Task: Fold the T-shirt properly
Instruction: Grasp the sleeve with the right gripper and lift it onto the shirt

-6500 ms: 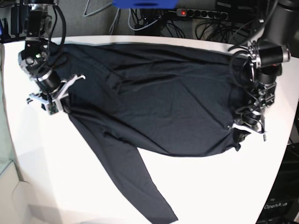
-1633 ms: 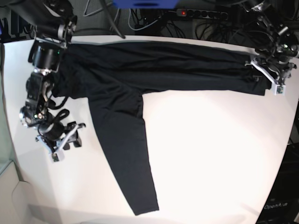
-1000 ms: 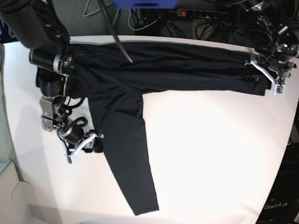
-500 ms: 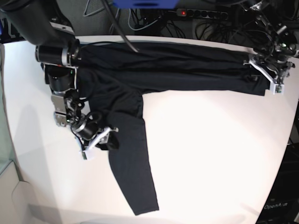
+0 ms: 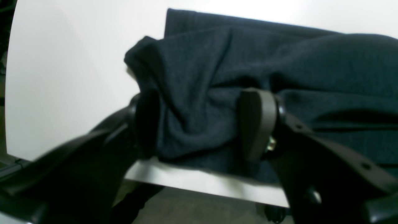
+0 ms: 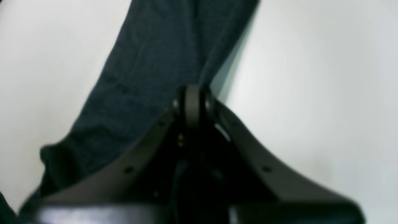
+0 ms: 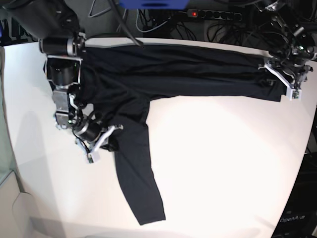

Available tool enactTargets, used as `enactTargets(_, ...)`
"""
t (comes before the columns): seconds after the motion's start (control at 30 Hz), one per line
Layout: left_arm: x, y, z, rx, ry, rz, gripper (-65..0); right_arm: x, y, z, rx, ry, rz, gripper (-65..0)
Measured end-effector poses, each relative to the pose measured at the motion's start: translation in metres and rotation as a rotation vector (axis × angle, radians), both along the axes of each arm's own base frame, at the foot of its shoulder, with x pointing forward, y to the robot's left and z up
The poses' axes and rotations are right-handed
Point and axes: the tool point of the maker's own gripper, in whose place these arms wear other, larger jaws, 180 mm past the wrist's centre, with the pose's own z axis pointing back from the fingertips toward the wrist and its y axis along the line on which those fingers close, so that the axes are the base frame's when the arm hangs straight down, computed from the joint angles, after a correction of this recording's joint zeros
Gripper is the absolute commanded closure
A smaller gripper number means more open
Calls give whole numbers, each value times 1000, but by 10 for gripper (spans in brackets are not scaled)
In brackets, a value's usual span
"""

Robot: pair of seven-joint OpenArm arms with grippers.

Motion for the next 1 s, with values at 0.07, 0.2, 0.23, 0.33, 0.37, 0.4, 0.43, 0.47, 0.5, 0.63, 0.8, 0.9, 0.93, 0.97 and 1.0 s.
enactTargets(0.07, 0, 0, 0, -1, 0, -1, -390, -13, -3, 2, -59, -6, 21, 0)
enactTargets(0.2, 2, -2, 0, -1, -2, -7, -390, -20, 8, 37, -135, -85, 44, 0)
enactTargets(0.23, 3, -3, 0, -2, -4, -8, -390, -21, 14, 50, -140, -114, 52, 0)
enactTargets(0.33, 3, -3, 0, -2, -3, -9, -390, -32, 30, 77, -169, -159, 68, 0)
enactTargets(0.37, 2, -2, 0, -1, -2, -8, -390, -38, 33, 84, -186, -168, 74, 0)
enactTargets(0.4, 2, -2, 0, -1, -2, -7, -391, -43, 36, 92, -196, -181, 75, 0)
enactTargets(0.43, 2, -2, 0, 0, -2, -7, -391, -49, 39, 100, -213, -194, 75, 0)
enactTargets(0.47, 3, -2, 1, 0, -4, -8, -391, -54, 43, 106, -227, -204, 84, 0)
enactTargets(0.5, 3, -2, 1, -1, -5, -7, -392, -60, 48, 114, -236, -216, 91, 0)
enactTargets(0.63, 4, -2, 1, 0, -5, -10, -392, -93, 83, 136, -200, -265, 138, 0)
enactTargets(0.8, 5, 1, 3, 8, -13, -11, -393, -135, 120, 120, -144, -202, 217, 0)
enactTargets(0.9, 5, 1, 3, 8, -13, -11, -393, -153, 133, 111, -132, -172, 255, 0)
enactTargets(0.93, 5, 0, 3, 8, -13, -11, -393, -161, 142, 110, -119, -166, 280, 0)
enactTargets(0.97, 6, 0, 4, 6, -15, -12, -393, -169, 152, 107, -110, -157, 311, 0)
enactTargets(1.0, 7, 0, 4, 6, -16, -12, -393, -177, 161, 107, -98, -152, 338, 0)
